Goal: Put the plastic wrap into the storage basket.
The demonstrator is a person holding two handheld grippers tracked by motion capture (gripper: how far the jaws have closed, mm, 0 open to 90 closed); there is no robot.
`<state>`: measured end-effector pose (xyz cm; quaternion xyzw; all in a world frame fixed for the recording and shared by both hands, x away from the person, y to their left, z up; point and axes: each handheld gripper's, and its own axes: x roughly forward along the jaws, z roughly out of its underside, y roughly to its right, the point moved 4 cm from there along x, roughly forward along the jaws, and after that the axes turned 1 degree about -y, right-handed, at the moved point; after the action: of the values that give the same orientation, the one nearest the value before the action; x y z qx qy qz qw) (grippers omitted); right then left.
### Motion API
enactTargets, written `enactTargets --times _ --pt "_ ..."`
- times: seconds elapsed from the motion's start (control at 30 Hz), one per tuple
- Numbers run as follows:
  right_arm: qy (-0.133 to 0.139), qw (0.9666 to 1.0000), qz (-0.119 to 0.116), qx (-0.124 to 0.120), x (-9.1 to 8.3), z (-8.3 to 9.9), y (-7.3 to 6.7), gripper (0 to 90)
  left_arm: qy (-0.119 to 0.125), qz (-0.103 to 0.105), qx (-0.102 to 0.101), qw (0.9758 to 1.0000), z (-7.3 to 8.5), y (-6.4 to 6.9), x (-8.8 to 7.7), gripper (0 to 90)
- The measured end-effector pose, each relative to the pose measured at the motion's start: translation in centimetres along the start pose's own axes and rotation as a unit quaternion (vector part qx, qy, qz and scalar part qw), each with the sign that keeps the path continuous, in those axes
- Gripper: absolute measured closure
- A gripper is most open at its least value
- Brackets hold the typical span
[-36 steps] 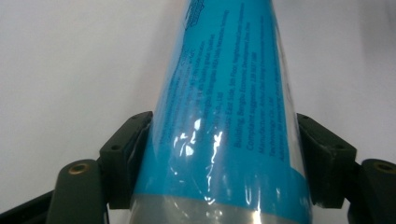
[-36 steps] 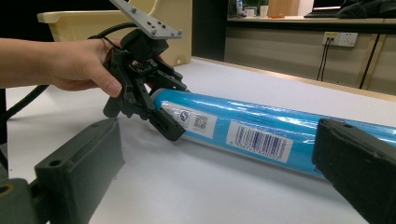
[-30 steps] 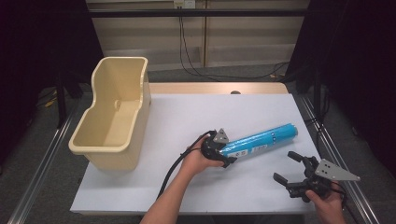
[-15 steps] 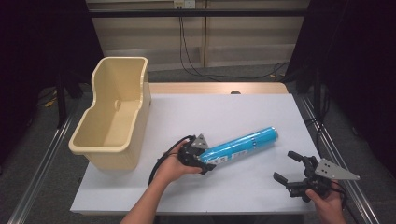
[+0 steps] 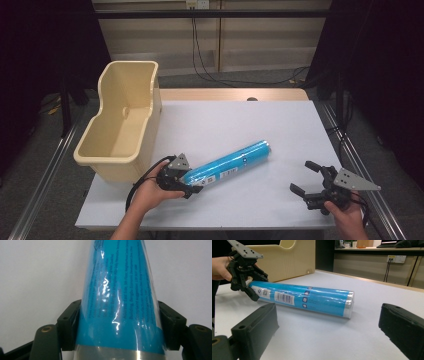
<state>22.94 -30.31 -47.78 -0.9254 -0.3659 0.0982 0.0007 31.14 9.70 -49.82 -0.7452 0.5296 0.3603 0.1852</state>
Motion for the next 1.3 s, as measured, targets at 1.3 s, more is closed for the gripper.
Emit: enactTargets --times 1.3 --pt "-0.009 0.9999 -0.005 -0.001 -0.1 0.1 -0.1 1.9 -0.075 0.01 -0.013 0.997 -10.0 -1.4 4.9 23.0"
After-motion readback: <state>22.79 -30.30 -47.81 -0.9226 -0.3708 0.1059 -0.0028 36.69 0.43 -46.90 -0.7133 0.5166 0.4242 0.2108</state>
